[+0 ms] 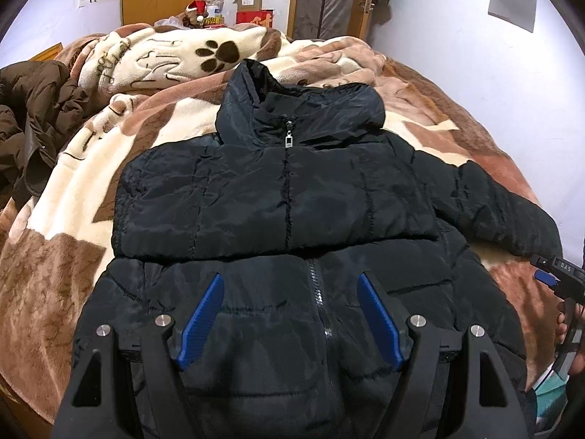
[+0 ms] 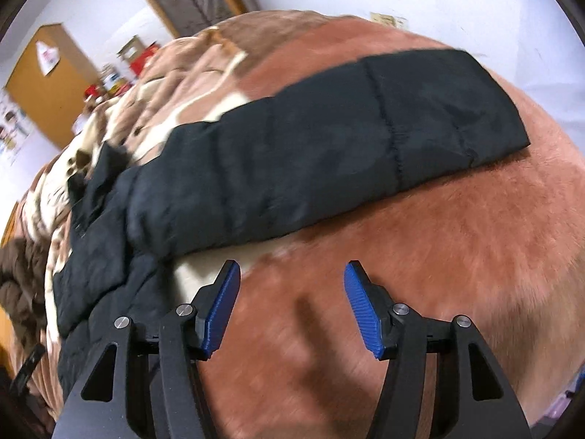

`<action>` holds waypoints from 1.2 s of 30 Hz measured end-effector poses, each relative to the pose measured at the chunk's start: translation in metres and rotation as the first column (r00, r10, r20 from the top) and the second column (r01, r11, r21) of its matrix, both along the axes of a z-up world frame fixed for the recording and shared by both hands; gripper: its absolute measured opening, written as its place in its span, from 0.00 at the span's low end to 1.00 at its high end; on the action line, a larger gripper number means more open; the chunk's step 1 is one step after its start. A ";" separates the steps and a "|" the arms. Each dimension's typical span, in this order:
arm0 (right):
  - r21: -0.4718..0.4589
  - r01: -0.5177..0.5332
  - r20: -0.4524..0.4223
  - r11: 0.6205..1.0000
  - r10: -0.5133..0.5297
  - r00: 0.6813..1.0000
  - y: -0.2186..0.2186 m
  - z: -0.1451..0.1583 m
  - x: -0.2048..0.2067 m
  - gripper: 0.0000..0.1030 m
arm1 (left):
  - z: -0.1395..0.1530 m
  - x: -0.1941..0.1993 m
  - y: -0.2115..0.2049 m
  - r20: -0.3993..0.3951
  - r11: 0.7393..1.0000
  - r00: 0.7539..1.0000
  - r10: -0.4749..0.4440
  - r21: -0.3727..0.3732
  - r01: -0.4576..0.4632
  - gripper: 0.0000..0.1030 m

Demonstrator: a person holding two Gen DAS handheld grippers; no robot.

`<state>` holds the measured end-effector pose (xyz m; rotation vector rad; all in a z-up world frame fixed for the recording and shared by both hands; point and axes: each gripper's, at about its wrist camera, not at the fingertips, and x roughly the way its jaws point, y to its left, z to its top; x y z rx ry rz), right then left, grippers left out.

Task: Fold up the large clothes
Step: 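Grasp the other black sleeve cuff with the right tool and lift it, then fold the held sleeve across the jacket body with the right tool and release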

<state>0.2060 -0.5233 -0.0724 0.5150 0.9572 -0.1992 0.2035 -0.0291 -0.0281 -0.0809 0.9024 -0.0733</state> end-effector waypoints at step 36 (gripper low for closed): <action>-0.092 -0.277 0.406 0.956 0.290 0.867 0.127 0.183 0.039 0.11 | -0.002 -0.009 0.053 0.013 0.990 0.993 0.118 -0.081 -0.116 0.75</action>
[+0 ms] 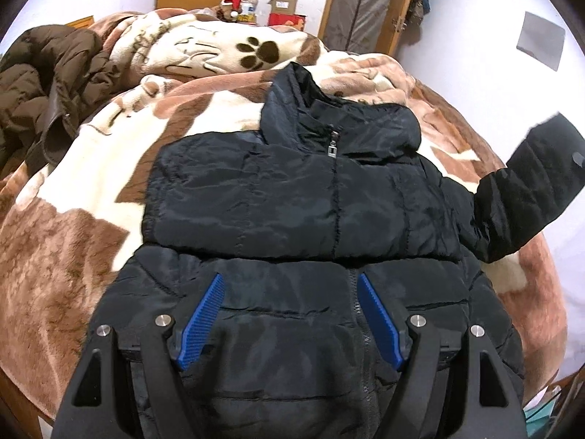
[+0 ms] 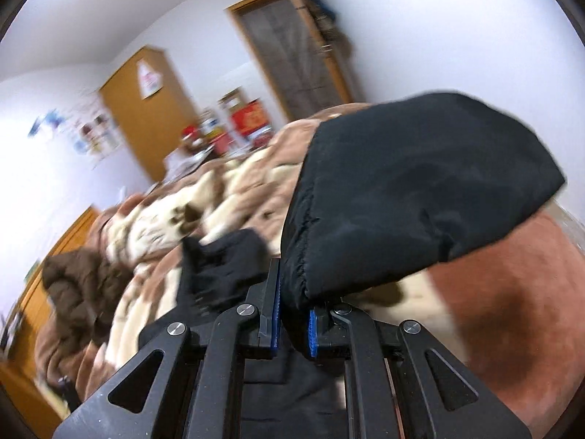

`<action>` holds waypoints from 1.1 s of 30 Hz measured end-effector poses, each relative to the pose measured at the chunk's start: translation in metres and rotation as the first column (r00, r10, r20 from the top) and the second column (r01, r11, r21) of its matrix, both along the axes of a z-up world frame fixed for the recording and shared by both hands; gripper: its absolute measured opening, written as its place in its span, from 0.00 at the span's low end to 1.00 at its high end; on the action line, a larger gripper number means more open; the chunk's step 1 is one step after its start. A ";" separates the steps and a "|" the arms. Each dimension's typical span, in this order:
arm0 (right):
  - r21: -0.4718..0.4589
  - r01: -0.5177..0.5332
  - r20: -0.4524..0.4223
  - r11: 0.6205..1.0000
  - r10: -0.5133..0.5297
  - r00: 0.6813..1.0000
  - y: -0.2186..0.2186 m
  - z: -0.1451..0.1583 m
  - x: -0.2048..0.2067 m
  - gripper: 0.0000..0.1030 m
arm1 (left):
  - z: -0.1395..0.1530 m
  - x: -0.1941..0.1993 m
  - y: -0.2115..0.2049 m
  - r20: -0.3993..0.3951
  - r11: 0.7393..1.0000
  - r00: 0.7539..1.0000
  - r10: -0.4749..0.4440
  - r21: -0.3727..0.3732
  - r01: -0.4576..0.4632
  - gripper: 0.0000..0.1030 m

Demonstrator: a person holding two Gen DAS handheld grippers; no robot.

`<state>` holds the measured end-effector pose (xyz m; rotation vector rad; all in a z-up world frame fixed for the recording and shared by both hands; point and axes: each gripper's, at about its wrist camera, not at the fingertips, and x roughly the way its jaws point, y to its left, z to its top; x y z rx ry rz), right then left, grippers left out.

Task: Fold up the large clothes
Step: 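Fold the held sleeve across the jacket body with the right tool and release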

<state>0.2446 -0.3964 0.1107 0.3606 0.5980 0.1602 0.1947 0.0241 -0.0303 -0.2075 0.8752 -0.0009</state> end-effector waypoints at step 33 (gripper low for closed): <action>-0.032 -0.384 -0.169 0.923 0.373 0.912 0.159 -0.103 0.049 0.48 | 0.004 0.025 0.042 0.032 0.996 0.999 0.034 -0.080 -0.032 0.75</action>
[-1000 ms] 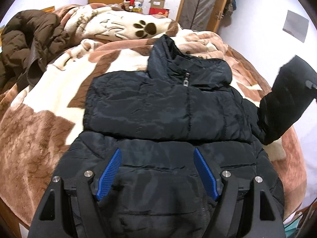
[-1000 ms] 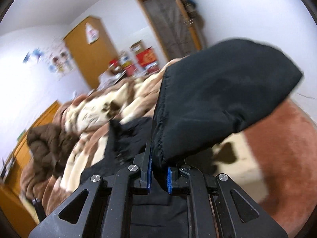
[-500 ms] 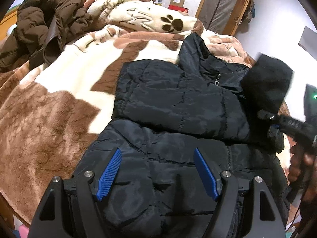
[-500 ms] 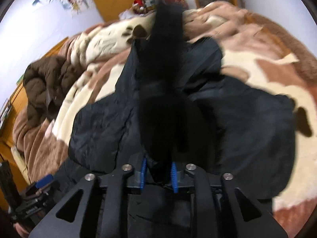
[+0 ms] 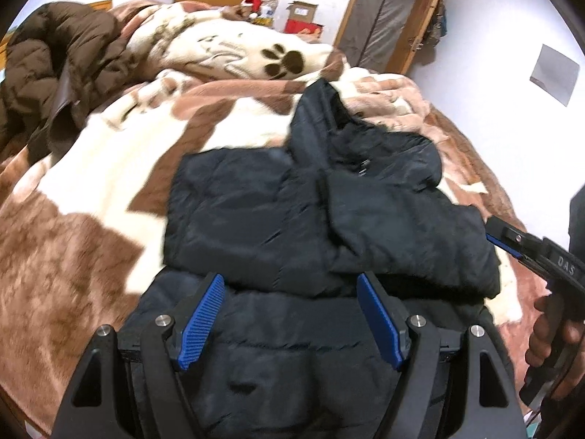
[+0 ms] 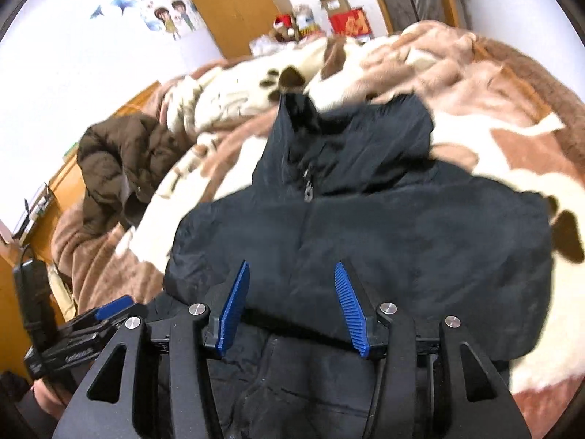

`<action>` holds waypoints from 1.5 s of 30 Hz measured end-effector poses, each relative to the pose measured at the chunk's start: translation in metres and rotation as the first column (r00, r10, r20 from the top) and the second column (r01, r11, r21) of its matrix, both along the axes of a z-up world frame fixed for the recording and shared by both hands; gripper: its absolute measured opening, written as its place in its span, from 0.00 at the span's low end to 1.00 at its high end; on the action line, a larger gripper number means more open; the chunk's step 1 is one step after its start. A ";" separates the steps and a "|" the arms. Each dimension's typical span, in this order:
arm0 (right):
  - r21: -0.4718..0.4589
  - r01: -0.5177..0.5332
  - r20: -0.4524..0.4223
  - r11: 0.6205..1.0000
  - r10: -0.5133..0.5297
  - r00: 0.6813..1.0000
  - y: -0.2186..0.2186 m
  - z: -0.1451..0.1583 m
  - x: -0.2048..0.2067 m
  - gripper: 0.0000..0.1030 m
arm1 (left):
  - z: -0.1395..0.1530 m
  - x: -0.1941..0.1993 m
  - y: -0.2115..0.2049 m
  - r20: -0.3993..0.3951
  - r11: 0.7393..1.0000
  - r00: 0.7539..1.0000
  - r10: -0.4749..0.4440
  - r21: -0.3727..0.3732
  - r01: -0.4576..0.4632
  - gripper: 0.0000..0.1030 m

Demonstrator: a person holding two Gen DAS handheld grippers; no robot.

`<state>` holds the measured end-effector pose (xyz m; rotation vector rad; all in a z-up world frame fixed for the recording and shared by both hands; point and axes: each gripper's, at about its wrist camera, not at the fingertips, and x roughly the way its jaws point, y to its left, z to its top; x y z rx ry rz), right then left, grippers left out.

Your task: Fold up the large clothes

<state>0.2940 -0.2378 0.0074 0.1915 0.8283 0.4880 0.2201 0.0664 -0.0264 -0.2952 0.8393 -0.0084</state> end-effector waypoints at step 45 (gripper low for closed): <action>-0.359 0.204 -0.102 0.911 -0.255 0.962 -0.061 -0.094 0.115 0.28 | -0.076 0.150 -0.076 -0.091 0.968 0.989 -0.117 0.211 0.134 0.67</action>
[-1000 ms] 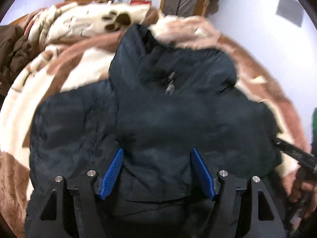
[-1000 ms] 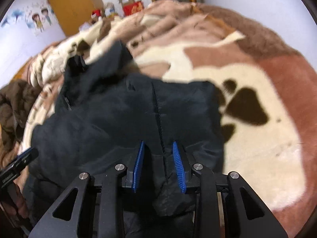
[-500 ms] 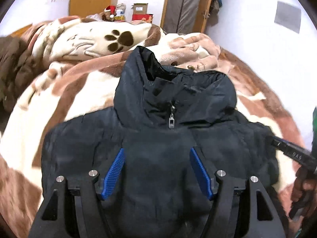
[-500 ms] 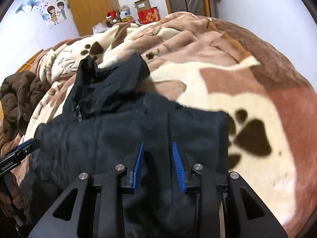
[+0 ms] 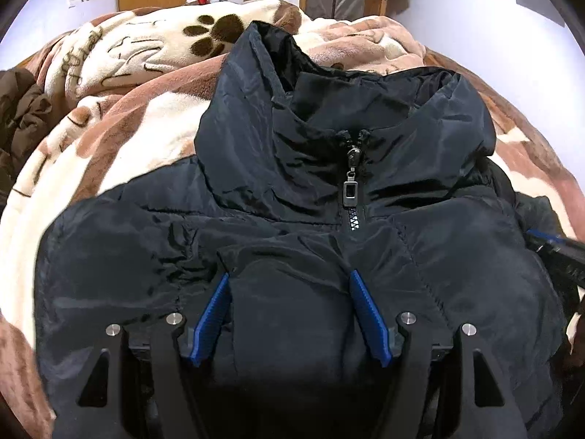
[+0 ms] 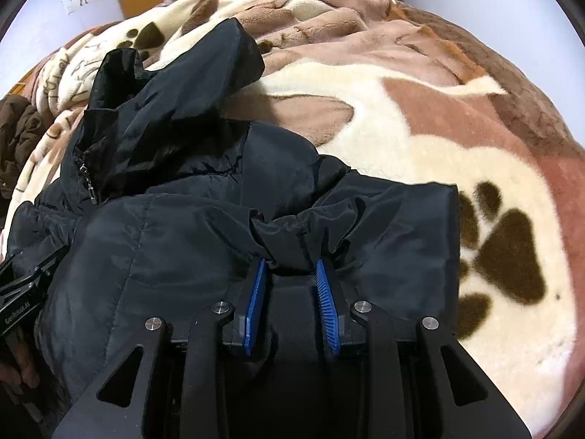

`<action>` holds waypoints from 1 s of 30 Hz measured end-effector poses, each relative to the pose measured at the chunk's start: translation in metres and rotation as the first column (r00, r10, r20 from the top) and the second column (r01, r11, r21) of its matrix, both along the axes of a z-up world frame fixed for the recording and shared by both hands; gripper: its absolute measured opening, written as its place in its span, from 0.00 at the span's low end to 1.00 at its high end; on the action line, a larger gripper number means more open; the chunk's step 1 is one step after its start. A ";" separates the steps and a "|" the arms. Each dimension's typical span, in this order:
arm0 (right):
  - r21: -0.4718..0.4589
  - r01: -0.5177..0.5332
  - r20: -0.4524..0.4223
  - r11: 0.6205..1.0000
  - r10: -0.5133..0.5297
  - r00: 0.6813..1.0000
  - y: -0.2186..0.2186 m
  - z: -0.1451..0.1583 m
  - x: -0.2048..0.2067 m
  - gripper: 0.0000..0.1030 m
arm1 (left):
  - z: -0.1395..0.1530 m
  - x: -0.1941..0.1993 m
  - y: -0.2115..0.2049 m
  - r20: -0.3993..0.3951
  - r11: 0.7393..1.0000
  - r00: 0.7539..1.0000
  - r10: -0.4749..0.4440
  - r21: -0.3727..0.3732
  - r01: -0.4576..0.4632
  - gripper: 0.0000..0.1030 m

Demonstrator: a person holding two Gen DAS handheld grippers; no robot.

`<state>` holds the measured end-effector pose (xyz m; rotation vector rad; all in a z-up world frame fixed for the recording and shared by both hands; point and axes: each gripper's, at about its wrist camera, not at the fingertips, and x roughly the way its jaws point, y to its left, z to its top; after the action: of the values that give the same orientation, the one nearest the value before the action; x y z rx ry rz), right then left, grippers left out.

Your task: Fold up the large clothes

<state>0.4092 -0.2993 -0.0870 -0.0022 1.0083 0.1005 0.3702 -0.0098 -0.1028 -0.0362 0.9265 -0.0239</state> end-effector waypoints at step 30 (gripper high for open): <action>0.094 0.044 0.096 0.995 -0.053 0.994 -0.009 0.025 -0.081 0.28 | 0.017 -0.059 0.030 0.010 1.000 1.000 0.000 -0.017 0.001 0.69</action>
<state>0.3280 -0.3084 -0.0619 0.1007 0.9042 0.1014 0.3116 0.0205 -0.0856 -0.0515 0.9168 -0.0322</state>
